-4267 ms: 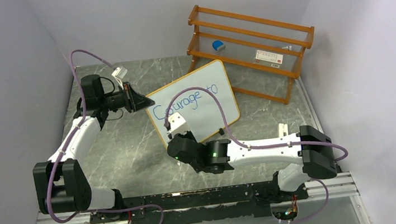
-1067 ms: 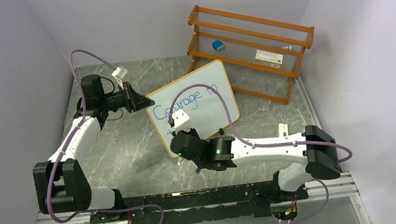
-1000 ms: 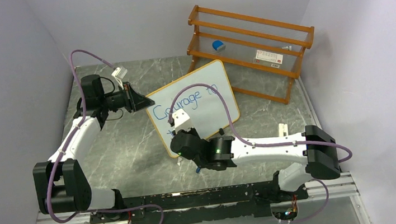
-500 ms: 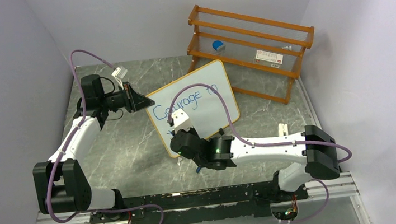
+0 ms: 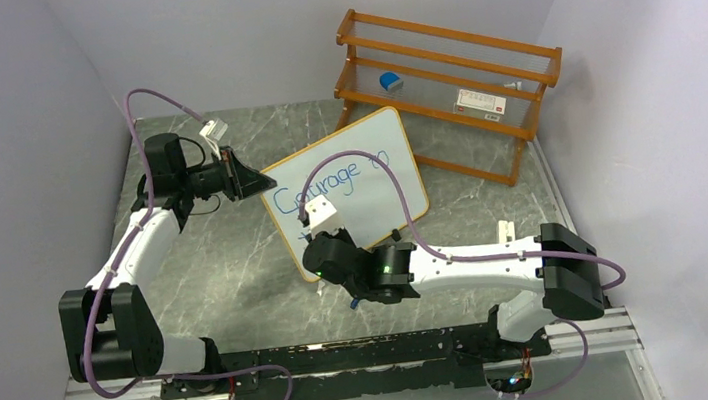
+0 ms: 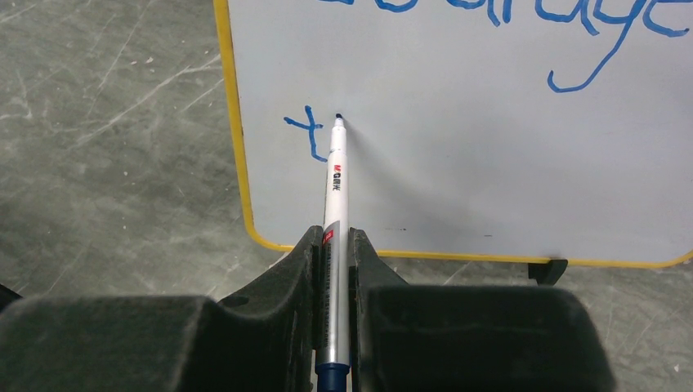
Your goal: Write a sentence on the whiteboard
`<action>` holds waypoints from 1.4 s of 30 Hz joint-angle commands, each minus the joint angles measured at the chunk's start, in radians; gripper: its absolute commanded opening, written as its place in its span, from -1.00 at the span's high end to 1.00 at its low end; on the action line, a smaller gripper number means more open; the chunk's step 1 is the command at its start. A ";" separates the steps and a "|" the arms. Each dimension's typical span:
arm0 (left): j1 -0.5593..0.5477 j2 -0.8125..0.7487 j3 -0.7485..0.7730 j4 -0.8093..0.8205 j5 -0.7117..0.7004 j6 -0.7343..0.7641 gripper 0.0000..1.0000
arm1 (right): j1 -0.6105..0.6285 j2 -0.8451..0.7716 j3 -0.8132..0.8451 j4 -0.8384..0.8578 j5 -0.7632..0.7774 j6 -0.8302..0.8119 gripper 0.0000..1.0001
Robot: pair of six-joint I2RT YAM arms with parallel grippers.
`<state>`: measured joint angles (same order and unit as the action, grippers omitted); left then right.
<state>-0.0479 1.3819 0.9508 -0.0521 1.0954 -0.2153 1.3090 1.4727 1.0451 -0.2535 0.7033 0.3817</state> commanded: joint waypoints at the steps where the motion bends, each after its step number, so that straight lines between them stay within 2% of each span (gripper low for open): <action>1: -0.029 0.016 -0.014 -0.056 -0.062 0.048 0.90 | -0.007 0.013 0.006 -0.018 0.003 0.024 1.00; 42: -0.029 0.020 -0.012 -0.056 -0.062 0.047 0.90 | -0.007 -0.002 -0.028 -0.095 -0.052 0.081 1.00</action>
<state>-0.0479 1.3819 0.9508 -0.0528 1.0954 -0.2131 1.3090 1.4723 1.0370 -0.3328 0.6533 0.4469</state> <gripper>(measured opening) 0.121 0.153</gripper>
